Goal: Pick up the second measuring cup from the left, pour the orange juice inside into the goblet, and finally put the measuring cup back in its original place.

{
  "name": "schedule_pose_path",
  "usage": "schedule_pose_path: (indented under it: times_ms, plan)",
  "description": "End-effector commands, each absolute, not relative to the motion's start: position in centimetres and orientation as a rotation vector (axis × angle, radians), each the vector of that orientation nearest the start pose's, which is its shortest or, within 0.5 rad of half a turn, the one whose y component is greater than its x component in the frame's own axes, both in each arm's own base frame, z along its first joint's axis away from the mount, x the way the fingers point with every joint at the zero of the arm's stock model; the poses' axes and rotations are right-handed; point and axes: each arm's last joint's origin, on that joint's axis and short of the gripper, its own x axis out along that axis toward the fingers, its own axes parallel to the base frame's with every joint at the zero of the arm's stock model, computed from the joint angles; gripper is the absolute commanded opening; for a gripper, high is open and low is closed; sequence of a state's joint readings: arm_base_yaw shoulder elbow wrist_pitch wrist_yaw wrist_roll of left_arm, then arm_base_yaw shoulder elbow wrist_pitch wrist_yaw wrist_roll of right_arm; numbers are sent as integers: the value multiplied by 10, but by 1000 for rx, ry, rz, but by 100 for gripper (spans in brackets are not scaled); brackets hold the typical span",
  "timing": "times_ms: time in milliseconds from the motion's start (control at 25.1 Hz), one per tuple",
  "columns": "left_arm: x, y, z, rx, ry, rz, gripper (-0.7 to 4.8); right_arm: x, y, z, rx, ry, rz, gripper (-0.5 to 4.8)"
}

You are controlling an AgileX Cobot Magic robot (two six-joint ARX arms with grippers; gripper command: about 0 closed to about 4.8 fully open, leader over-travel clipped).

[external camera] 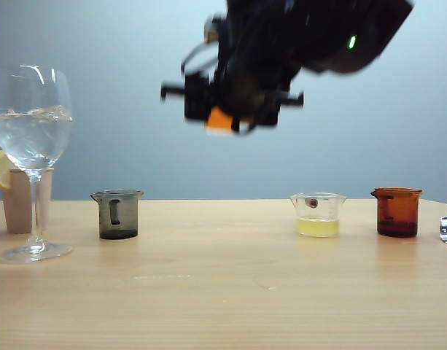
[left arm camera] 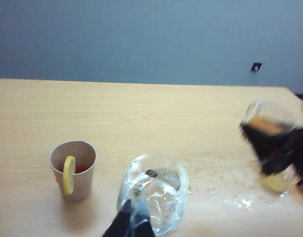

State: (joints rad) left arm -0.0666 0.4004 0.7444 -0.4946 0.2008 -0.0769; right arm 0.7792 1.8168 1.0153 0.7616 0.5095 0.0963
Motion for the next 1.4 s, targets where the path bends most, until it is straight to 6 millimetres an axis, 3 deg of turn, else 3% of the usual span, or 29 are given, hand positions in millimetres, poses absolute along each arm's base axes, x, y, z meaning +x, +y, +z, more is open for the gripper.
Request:
schedule_pose_path:
  times_ms: [40,200,559,918,1397]
  plan:
    - [81,-12,330,-26,171,-297,-5,281,259,249,99,4,315,8]
    - [80,-14,330,-10,174,-359,-5,273,255,276,100,5,409,8]
    - [83,-14,326,-18,218,-358,-5,279,272,318,83,43,654,8]
    - [83,-14,326,-18,218,-358,-5,295,294,330,74,69,808,8]
    - [83,-14,326,-18,218,-358,-5,302,334,324,-29,65,921,8]
